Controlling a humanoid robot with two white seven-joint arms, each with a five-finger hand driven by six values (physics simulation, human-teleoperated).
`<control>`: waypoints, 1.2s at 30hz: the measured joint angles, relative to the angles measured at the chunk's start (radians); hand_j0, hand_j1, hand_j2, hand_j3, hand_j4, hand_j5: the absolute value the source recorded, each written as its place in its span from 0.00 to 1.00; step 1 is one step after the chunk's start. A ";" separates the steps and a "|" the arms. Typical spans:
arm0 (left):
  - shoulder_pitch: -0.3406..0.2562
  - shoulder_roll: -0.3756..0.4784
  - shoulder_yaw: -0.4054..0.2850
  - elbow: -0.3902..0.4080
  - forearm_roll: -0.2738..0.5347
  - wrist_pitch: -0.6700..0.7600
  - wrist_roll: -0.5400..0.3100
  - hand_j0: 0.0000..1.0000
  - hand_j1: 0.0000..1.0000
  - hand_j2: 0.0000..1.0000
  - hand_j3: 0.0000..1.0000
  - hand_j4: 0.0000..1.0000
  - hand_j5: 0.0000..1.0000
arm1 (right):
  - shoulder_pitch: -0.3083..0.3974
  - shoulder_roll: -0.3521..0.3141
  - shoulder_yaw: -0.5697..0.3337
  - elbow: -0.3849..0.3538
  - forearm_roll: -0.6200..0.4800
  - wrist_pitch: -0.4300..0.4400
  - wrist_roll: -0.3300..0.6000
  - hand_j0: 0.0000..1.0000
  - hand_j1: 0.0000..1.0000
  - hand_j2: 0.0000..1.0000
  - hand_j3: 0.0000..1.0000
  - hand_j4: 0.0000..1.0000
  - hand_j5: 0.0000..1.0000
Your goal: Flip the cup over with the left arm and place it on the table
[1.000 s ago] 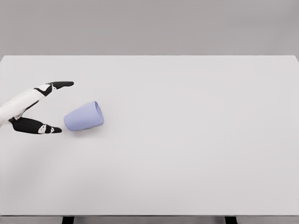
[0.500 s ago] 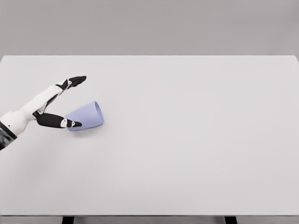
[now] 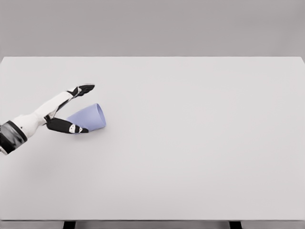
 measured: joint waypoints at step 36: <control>-0.219 0.086 -0.246 0.000 0.022 0.081 0.001 1.00 1.00 1.00 1.00 1.00 1.00 | -0.002 0.000 0.000 0.000 0.000 0.000 0.000 1.00 1.00 1.00 1.00 1.00 1.00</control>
